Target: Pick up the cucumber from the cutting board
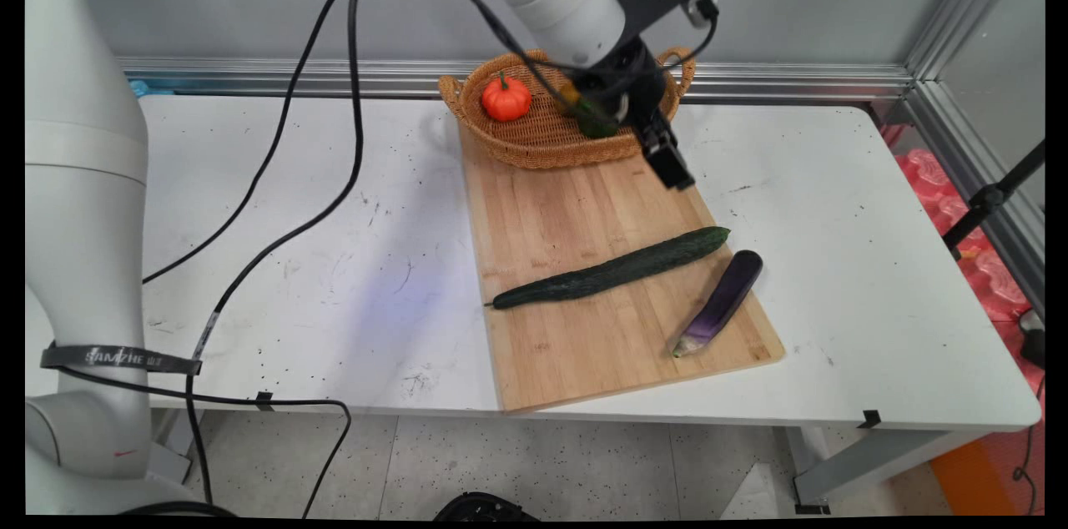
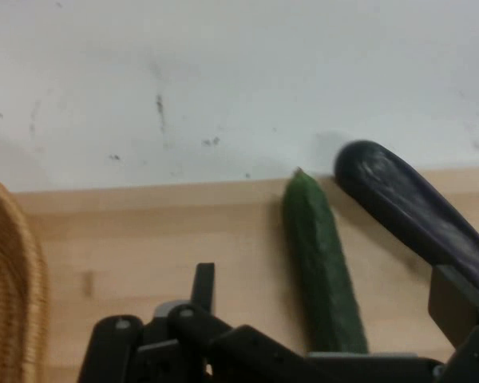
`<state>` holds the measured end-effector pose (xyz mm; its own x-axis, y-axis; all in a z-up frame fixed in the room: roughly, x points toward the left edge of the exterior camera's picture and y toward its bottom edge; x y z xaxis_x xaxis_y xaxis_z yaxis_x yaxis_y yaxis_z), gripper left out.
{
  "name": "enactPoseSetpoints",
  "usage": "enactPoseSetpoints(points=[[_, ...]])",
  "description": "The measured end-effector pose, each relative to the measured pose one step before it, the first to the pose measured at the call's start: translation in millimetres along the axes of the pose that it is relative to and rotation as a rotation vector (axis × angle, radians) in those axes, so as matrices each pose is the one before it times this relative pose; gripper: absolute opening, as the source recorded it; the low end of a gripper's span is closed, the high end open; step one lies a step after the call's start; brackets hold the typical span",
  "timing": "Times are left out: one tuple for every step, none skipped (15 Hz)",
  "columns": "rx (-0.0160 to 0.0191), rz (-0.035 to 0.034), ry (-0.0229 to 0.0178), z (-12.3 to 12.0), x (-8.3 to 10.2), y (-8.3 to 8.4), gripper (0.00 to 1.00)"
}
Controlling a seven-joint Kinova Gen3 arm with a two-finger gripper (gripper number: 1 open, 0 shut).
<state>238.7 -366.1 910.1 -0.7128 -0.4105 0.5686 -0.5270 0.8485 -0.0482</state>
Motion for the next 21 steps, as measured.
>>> enactPoseSetpoints(points=[[-0.00300, -0.00101, -0.00590, -0.10, -3.27, 5.51, 1.00], [-0.00370, -0.00078, -0.00845, 0.27, -4.22, 6.58, 1.00], [-0.00401, -0.00040, -0.01000, 0.79, -5.48, 7.12, 1.00], [-0.00280, -0.00005, -0.01063, 1.24, -5.82, 6.32, 1.00], [-0.00127, -0.00005, -0.01155, 1.64, -6.22, 5.65, 1.00], [0.00001, -0.00120, -0.01016, 1.79, -5.65, 4.22, 1.00], [0.00136, -0.00723, -0.01389, 2.74, -7.03, 4.14, 1.00], [0.00126, -0.00765, -0.01241, 2.80, -6.45, 3.77, 1.00], [-0.00057, -0.00712, -0.01002, 3.12, -5.19, 3.01, 1.00], [-0.00151, -0.00901, -0.01054, 4.03, -5.59, 3.03, 1.00], [-0.00163, -0.00852, -0.00949, 4.30, -5.11, 2.35, 1.00], [-0.00126, -0.00676, -0.00721, 3.59, -3.91, 1.69, 1.00], [-0.00069, -0.00722, -0.00773, 4.24, -4.30, 1.33, 1.00], [0.00018, -0.00669, -0.00679, 4.09, -3.93, 0.77, 1.00], [0.00134, -0.00504, -0.00482, 3.52, -2.85, 0.13, 1.00], [0.00183, -0.00532, -0.00462, 4.10, -3.02, -0.26, 1.00], [0.00201, -0.00505, -0.00340, 3.97, -2.64, -0.55, 1.00], [0.00253, -0.00418, -0.00195, 3.47, -1.91, -0.97, 1.00], [0.00185, -0.00240, -0.00077, 2.29, -1.18, -0.74, 1.00], [0.00368, -0.00418, -0.00045, 3.30, -1.60, -1.53, 1.00], [0.00198, -0.00207, 0.00001, 2.30, -0.89, -0.95, 1.00]])
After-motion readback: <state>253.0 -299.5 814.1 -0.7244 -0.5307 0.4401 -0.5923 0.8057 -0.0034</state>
